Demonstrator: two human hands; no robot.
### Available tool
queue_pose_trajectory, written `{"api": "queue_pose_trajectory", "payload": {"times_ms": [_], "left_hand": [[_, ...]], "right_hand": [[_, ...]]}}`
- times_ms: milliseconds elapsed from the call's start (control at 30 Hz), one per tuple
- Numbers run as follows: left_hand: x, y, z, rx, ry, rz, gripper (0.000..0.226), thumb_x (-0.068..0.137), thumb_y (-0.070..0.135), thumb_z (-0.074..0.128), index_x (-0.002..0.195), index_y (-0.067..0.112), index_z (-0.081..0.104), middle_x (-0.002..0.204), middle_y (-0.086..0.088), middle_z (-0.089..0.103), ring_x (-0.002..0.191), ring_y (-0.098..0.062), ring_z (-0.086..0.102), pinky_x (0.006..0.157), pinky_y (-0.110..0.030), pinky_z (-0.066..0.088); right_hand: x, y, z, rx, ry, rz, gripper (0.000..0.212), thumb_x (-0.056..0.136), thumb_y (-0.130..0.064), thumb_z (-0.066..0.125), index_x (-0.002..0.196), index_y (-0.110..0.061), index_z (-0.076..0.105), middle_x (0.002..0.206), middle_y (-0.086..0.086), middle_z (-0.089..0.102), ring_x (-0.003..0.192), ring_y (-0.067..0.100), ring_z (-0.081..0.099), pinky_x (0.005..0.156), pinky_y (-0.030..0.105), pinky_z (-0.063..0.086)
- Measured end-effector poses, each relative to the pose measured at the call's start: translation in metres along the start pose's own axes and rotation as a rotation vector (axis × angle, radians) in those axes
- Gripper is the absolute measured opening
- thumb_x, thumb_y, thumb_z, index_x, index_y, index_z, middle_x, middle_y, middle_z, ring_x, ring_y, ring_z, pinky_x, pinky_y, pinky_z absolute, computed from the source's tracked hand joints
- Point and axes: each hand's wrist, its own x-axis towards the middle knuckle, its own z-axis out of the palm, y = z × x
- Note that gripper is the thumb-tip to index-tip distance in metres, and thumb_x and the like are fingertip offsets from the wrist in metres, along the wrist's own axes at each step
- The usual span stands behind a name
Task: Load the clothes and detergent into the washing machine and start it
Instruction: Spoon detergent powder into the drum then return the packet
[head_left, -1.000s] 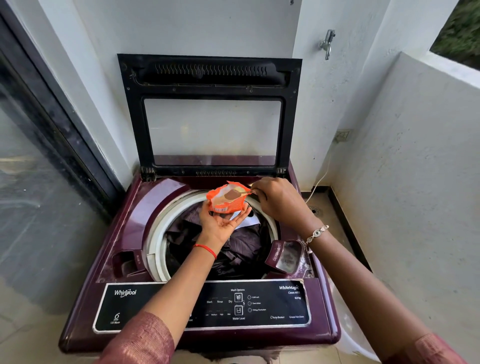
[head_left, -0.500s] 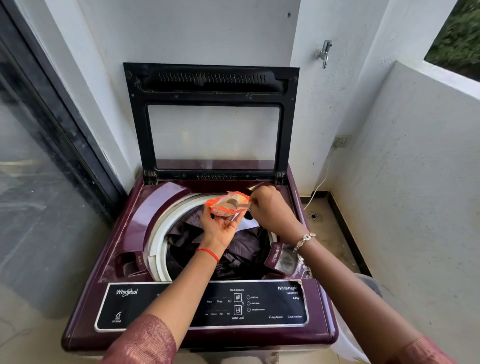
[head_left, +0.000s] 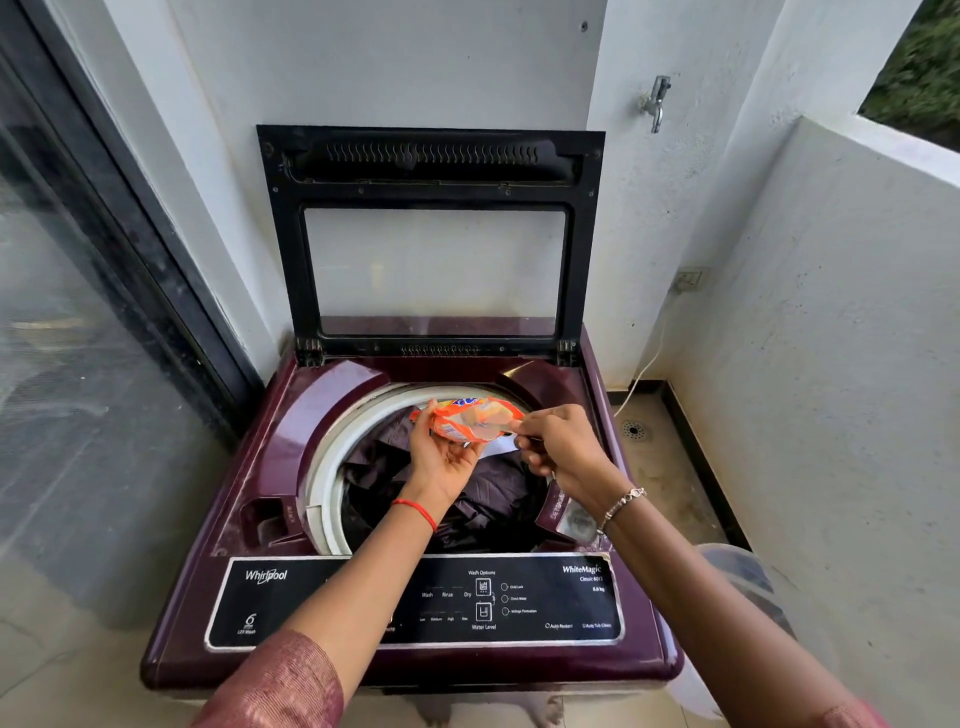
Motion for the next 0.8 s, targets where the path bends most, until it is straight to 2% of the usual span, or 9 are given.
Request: {"api": "queue_pose_trajectory", "payload": {"times_ms": [67,200,367,567,667,733,800], "left_hand": [[-0.001,0.002,0.001,0.020,0.019,-0.003,0.035,0.092,0.038,0.049,0.088,0.005,0.059,0.090,-0.015,0.062,0.083,-0.025,0.061,0.059,-0.037,0.058],[-0.002,0.007,0.004,0.036,0.022,0.010,0.034,0.091,0.039,0.050,0.086,0.007,0.059,0.089,-0.013,0.061,0.082,-0.024,0.060,0.056,-0.036,0.058],[-0.002,0.011,0.010,0.043,0.007,0.025,0.036,0.091,0.040,0.050,0.087,0.006,0.058,0.090,-0.013,0.061,0.084,-0.024,0.060,0.080,-0.039,0.052],[0.001,0.004,0.011,-0.024,-0.057,-0.014,0.037,0.090,0.041,0.052,0.093,0.004,0.057,0.102,-0.017,0.059,0.094,-0.029,0.058,0.093,-0.049,0.046],[-0.001,-0.003,0.013,-0.039,-0.127,-0.062,0.041,0.091,0.042,0.050,0.099,0.002,0.057,0.105,-0.021,0.058,0.097,-0.036,0.057,0.091,-0.058,0.043],[-0.003,-0.008,0.016,-0.046,-0.135,-0.087,0.042,0.091,0.043,0.050,0.099,0.002,0.056,0.105,-0.021,0.057,0.098,-0.037,0.056,0.090,-0.059,0.042],[-0.002,-0.012,0.017,-0.072,-0.122,-0.122,0.044,0.090,0.045,0.051,0.098,0.001,0.055,0.107,-0.023,0.055,0.108,-0.041,0.052,0.093,-0.059,0.040]], "right_hand": [[0.000,0.004,-0.001,0.036,-0.006,0.026,0.017,0.087,0.005,0.050,0.071,0.000,0.056,0.050,0.005,0.045,0.030,0.008,0.034,0.033,0.012,0.020],[0.000,0.006,-0.006,0.142,0.010,0.076,0.017,0.087,0.006,0.050,0.072,0.001,0.059,0.042,0.000,0.045,0.030,0.008,0.033,0.034,0.012,0.020],[-0.004,0.003,-0.016,0.183,0.012,0.077,0.018,0.087,0.006,0.048,0.073,0.001,0.059,0.044,0.000,0.041,0.031,0.008,0.032,0.033,0.012,0.019],[-0.012,-0.010,-0.030,0.114,0.105,0.016,0.015,0.087,0.006,0.047,0.079,0.001,0.059,0.039,-0.006,0.035,0.031,0.005,0.028,0.032,0.011,0.017],[-0.014,-0.014,-0.038,0.124,0.138,-0.005,0.020,0.086,0.007,0.046,0.071,0.001,0.059,0.038,-0.006,0.033,0.031,0.006,0.025,0.031,0.011,0.016],[-0.016,-0.015,-0.043,0.129,0.142,-0.015,0.023,0.086,0.007,0.046,0.069,0.000,0.059,0.037,-0.007,0.032,0.031,0.005,0.025,0.031,0.010,0.016],[-0.018,-0.015,-0.049,0.120,0.141,-0.026,0.023,0.086,0.007,0.046,0.069,0.000,0.059,0.036,-0.007,0.033,0.030,0.005,0.025,0.032,0.010,0.017]]}}
